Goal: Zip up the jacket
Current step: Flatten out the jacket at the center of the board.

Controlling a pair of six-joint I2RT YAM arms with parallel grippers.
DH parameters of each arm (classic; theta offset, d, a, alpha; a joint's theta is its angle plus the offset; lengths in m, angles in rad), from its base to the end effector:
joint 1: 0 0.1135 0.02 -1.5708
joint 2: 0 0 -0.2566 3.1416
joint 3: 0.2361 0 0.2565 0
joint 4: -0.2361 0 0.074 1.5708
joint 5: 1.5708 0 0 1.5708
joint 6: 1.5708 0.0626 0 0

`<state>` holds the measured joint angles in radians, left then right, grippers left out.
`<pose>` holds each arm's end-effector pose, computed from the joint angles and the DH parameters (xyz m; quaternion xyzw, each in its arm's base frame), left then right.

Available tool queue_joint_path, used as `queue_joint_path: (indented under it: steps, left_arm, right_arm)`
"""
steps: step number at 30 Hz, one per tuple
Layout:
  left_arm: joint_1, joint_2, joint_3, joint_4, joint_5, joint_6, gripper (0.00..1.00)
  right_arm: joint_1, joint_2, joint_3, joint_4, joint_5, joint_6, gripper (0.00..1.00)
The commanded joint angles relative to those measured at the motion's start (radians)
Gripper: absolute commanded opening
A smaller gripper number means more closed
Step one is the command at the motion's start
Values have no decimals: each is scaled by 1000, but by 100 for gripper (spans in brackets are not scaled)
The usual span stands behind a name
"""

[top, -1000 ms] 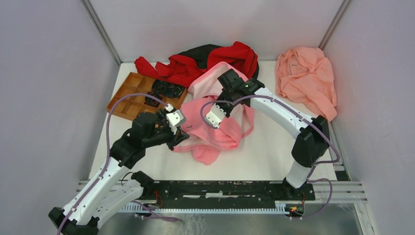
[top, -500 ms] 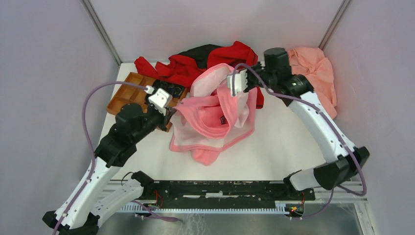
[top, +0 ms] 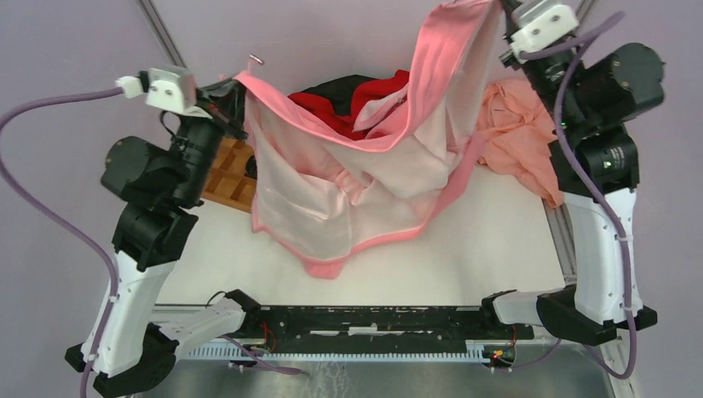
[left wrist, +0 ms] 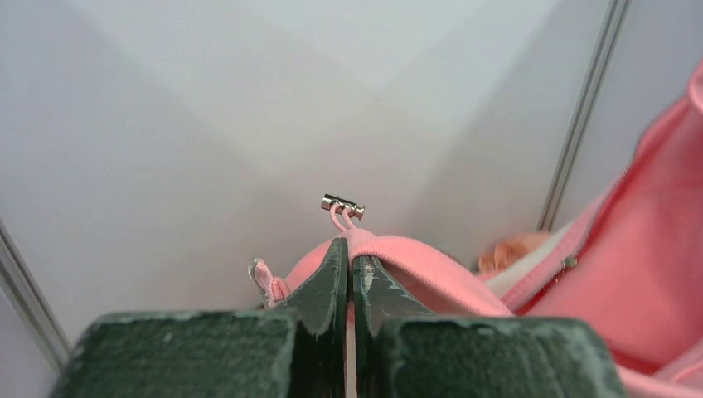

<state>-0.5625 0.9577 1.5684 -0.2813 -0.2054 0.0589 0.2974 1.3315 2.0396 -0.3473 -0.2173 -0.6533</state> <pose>0.1508 -0.0800 0.5593 0.0975 0.5763 -0.1439 0.7985 0.2217 0.0821 0.6183 -0.3381 0.4619 -0.0840 0.8157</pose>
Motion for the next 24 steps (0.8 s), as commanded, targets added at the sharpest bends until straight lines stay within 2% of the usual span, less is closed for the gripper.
queue_joint_path:
  steps: [1, 6, 12, 18, 24]
  left_arm:
    - [0, 14, 147, 188, -79, -48, 2]
    - [0, 10, 185, 204, -128, -30, 2]
    - [1, -8, 165, 169, -179, -6, 2]
    - [1, 7, 47, 155, -185, -25, 2]
    - [1, 123, 4, 125, -108, -112, 2]
  right_arm:
    - [-13, -25, 128, 123, 119, 150, 0]
    - [-17, -43, 165, 106, 181, 151, 0]
    - [-17, -94, 121, 39, 236, 144, 0]
    - [-17, -185, -106, 25, 327, 134, 0]
    - [-18, -244, -395, 100, 345, 193, 0]
